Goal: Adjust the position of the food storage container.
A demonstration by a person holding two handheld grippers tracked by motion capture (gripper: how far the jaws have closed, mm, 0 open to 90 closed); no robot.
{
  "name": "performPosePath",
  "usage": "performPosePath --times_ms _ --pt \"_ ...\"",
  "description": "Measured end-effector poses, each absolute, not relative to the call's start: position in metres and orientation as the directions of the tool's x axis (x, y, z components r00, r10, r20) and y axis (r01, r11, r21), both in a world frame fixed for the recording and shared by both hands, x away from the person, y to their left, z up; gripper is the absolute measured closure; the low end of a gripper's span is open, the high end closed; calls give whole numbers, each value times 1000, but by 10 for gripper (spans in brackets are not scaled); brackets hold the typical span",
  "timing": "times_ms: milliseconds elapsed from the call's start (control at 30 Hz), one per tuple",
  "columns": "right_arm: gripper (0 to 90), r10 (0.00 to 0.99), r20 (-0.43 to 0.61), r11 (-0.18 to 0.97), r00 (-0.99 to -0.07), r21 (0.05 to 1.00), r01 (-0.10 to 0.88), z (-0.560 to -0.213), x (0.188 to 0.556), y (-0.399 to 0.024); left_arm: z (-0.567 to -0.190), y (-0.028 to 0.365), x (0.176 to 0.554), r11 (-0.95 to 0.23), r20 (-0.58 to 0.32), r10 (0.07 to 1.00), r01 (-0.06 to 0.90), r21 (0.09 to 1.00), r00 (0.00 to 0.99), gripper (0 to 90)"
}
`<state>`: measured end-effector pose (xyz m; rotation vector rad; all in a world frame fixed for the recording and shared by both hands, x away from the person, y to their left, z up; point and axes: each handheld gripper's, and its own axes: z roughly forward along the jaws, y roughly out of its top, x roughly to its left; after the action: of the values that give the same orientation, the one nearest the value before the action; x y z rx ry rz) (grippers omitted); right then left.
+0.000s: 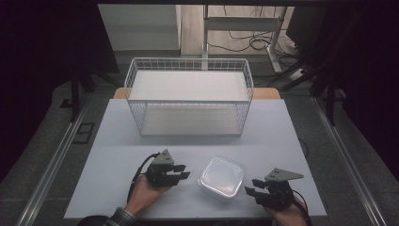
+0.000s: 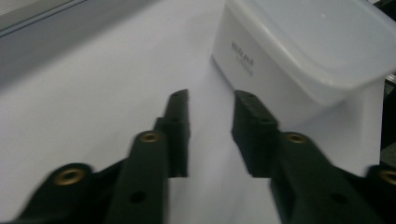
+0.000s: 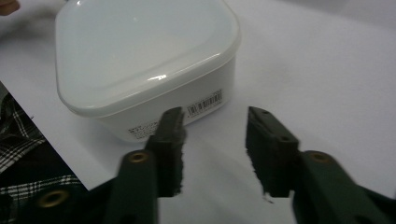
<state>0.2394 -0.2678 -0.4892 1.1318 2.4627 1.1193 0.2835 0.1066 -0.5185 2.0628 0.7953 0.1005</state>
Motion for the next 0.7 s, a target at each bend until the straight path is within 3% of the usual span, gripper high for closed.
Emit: performPosePath --times_ms 67,100,133,167,200,400,700 --pt "686 720 125 419 -683 706 571 -490 240 -265 -519 101 288 -399 -220 563 495 772 797 770" --pt "686 720 125 419 -683 706 571 -490 240 -265 -521 94 292 -402 -228 558 500 767 798 770" --pt "789 715 140 417 -685 702 578 -492 242 -263 -523 89 295 -409 -233 549 501 763 803 846" --pt "789 715 140 417 -685 702 578 -492 242 -263 -525 84 298 -410 -236 543 500 763 806 846" --pt "862 695 150 428 -703 699 573 -492 243 -261 -528 78 298 -411 -241 540 503 760 807 884" --pt "890 672 132 471 -729 683 558 -494 247 -245 -528 70 291 -427 -244 528 503 752 813 898" --pt "890 660 157 448 -735 702 553 -492 268 -231 -522 91 283 -415 -253 579 547 727 775 897"
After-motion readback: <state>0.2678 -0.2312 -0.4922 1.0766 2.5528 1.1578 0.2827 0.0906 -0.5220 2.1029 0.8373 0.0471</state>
